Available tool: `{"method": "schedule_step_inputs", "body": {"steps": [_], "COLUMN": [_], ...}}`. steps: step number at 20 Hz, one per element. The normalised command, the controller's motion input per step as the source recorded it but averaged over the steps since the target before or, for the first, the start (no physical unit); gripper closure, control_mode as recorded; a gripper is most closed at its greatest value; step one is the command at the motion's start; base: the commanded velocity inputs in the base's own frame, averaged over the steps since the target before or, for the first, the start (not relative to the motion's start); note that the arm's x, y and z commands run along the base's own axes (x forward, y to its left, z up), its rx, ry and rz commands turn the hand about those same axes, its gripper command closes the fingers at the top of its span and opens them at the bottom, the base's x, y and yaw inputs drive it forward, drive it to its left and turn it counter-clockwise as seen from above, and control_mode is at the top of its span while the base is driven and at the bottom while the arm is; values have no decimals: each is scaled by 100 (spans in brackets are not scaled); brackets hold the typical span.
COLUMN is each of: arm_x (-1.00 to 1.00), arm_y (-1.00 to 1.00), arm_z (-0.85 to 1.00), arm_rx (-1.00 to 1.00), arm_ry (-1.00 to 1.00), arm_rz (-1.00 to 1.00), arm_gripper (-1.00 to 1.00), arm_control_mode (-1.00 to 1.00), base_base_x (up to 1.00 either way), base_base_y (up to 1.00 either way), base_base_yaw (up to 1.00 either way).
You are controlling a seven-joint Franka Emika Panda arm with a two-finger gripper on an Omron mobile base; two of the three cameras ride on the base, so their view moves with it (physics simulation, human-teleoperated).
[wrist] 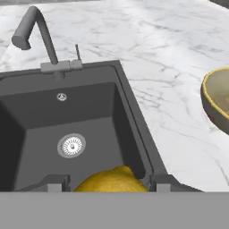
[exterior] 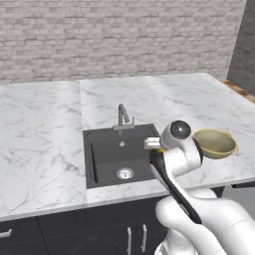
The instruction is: Pick the lemon from the sink and place it in the bowl. Then pick the bowl and place it in the microwave. Then close the microwave door and press the start button.
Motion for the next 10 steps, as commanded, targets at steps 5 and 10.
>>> {"method": "schedule_step_inputs", "body": {"steps": [5,10], "arm_x": [-7,2], "arm_y": [-97,-100], "arm_z": [27,35], "arm_rx": [0,0], "arm_ry": [0,1], "arm_rz": [-15,-17], "arm_gripper": [100,100], "arm_control_mode": [-100,-100], "base_base_x": [0,0], "base_base_y": [0,0], "base_base_yaw": [0,0]}}
